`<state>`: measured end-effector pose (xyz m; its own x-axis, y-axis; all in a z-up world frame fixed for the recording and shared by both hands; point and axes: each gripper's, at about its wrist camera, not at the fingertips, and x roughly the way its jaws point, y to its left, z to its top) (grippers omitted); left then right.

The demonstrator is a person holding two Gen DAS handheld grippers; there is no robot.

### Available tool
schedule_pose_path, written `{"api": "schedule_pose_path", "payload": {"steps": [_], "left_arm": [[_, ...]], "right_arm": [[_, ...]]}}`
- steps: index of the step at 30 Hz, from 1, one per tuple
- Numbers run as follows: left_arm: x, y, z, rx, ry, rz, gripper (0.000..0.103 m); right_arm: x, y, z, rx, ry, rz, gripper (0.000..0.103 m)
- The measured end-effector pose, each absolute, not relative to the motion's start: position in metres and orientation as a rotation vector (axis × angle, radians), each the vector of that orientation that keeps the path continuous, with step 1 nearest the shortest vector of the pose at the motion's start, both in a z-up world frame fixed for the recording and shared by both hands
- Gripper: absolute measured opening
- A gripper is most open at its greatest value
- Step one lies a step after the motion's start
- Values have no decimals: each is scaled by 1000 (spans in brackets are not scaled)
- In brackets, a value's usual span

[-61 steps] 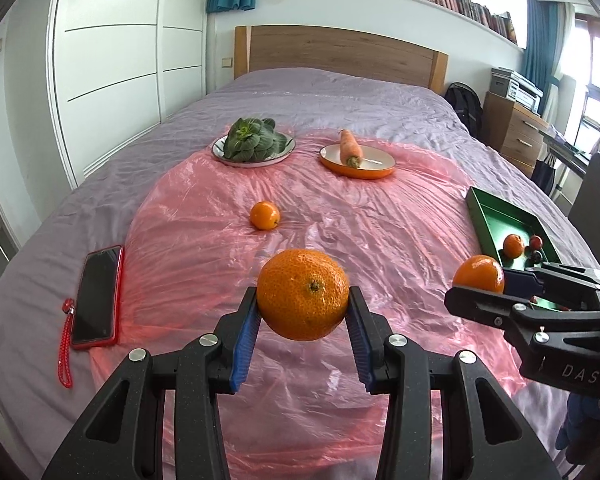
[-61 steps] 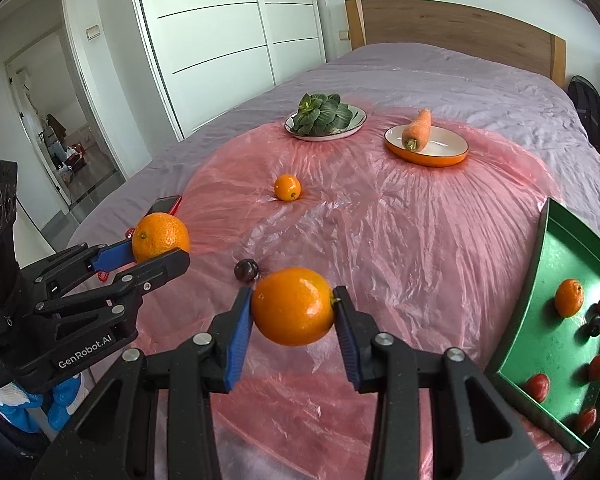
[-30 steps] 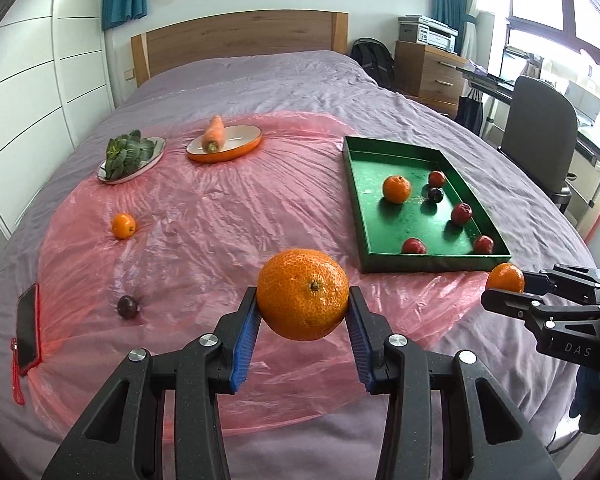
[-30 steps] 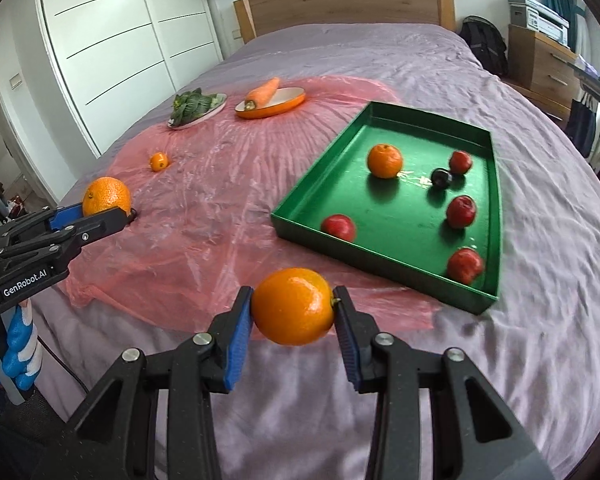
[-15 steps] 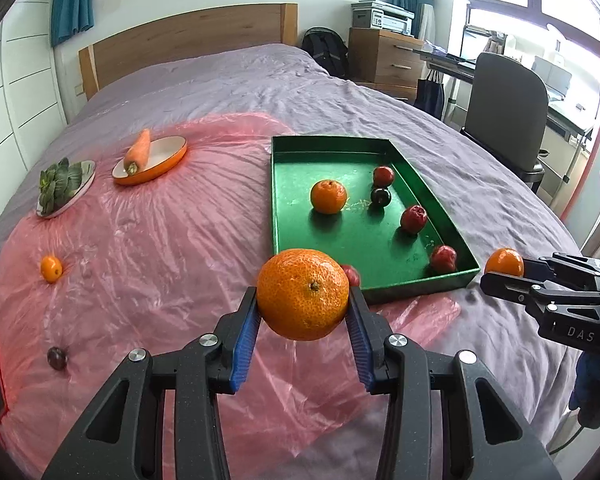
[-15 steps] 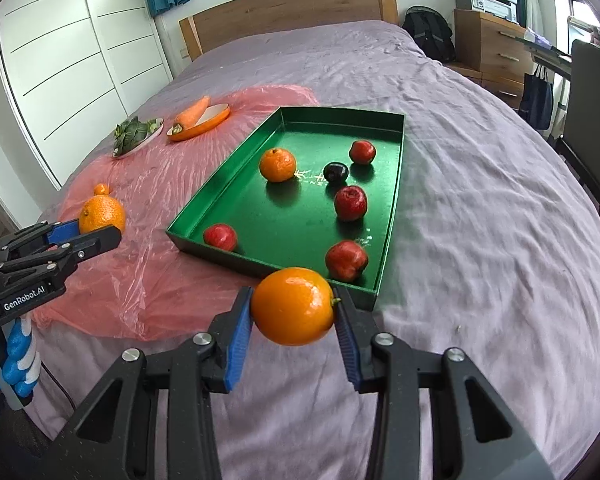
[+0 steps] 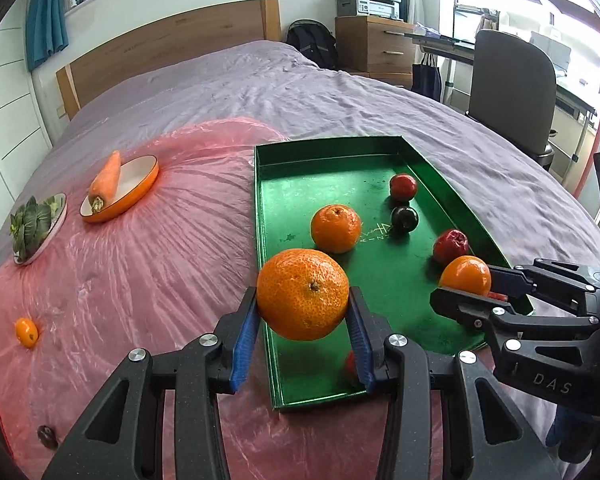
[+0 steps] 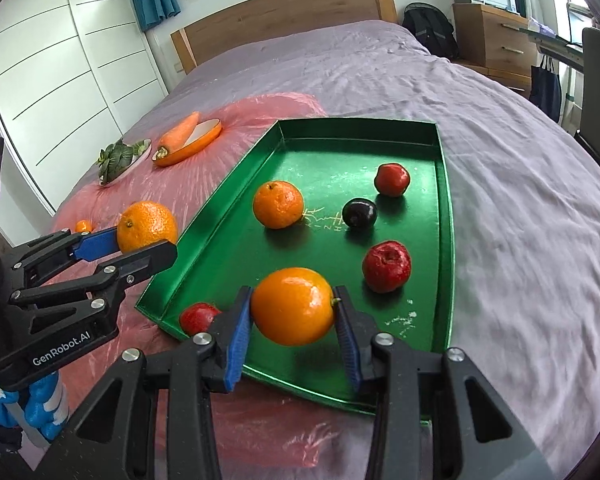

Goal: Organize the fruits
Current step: 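Lower the orange into the tray and open the left tool while the right tool releases its orange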

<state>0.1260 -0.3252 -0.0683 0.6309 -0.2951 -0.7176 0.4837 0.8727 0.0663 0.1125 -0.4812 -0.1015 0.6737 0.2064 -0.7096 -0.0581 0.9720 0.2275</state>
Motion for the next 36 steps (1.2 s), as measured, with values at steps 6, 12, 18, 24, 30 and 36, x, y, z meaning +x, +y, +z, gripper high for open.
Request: {"api": "schedule_pose_path", "payload": {"steps": [6,12,18,24,30,36], "left_arm": [[140,-338,-83,314,788,-489,37],[149,-349,-93,344,802,-518,37],[153,-359,-101,362,809,-538,37],[156,-361,-109,371,819,-530,37],[158,-361,-113,369,824,-529,37],[159,-361,-114,368,823,-526,38]], "right_arm": [[131,-485,-122,213,826,121,75],[136,-482,-129,151,824,99,75],[140,-479,-129,85,819,77,76],[141,-483,-132,104,823,77,76],[142,-482,-133,104,824,66,76],[142,-481,-134,100,827,57,76]]}}
